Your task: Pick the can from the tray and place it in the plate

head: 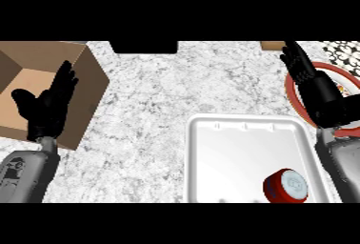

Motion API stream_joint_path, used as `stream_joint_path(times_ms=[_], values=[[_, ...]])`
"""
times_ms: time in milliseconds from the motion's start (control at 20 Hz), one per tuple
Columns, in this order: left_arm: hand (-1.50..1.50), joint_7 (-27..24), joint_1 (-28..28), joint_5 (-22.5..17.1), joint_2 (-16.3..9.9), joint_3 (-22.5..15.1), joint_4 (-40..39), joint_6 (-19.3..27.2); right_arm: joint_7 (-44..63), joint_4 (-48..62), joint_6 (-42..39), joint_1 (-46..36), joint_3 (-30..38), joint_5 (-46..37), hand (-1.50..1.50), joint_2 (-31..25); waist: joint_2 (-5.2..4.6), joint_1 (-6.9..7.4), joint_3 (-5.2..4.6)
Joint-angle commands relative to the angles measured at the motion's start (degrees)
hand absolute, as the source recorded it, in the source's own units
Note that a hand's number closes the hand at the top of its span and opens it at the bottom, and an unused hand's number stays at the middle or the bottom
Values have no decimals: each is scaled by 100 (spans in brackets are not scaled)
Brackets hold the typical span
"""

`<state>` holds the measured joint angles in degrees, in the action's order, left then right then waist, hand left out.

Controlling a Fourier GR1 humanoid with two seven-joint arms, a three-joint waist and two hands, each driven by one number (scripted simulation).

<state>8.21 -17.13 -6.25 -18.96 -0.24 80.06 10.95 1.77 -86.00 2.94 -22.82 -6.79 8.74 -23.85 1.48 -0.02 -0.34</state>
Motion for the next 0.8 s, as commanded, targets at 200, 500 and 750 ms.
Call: stream_joint_path(times_ms=[200,500,750], values=[[0,463,1296,-286,405,-263,-69,-201,56,-500,-112,740,1722,863,150,-958,-83,-163,36],[0,334,1723,-511,767,-473,-39,-391,-581,-117,1263,2274,2514,-297,-150,-1126,-71,-365,45],[0,362,2031,-426,836,-719,331,-532,-1514,-1335,674,3858,3023,382,-150,-485,-113,-135,34]])
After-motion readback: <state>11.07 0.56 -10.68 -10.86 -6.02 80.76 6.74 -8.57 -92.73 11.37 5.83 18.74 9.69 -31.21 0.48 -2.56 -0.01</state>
